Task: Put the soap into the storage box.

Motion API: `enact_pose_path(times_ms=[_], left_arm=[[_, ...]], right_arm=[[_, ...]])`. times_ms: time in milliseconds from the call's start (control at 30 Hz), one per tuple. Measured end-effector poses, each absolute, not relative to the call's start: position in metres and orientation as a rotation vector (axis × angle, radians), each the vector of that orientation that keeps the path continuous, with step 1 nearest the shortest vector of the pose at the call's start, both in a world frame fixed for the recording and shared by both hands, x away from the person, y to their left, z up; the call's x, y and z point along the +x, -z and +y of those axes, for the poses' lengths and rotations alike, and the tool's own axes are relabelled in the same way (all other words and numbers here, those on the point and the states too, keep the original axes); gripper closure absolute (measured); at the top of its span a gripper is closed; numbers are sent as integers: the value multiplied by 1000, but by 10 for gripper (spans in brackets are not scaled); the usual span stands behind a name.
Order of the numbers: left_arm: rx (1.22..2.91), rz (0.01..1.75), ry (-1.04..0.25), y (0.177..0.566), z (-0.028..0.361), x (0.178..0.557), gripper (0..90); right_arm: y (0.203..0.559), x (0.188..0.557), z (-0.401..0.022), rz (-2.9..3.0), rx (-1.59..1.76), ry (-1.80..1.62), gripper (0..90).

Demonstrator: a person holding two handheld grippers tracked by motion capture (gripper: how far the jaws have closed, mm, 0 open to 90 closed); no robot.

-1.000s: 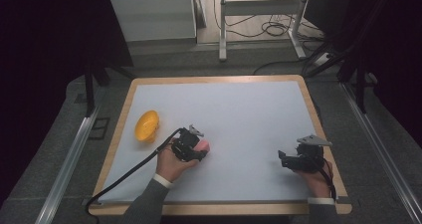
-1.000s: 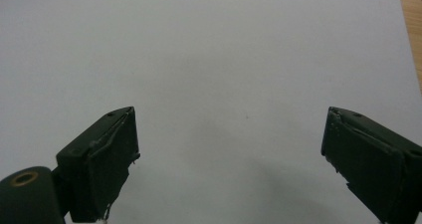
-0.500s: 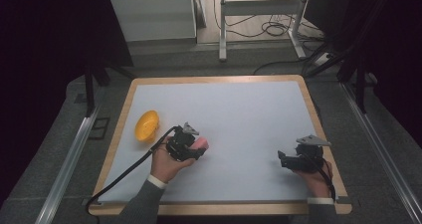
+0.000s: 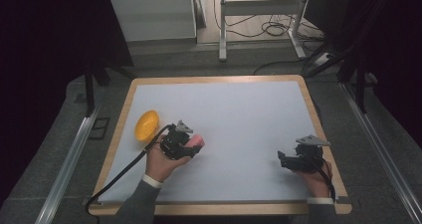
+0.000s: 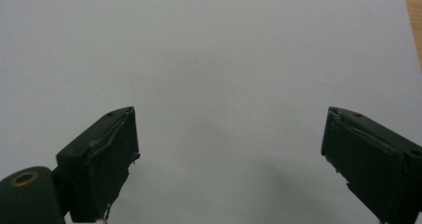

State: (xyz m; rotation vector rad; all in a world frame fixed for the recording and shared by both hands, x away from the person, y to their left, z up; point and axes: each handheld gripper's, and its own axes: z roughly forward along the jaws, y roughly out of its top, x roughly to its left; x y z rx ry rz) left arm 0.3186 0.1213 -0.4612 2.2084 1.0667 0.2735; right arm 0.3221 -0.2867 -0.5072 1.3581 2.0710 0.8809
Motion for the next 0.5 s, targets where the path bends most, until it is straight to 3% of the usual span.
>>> enact_pose_path(times_ms=[500], left_arm=[[2149, 1104, -313, 448, 142, 318, 600]], right_arm=[[508, 322, -287, 2070, 1363, -874, 76]])
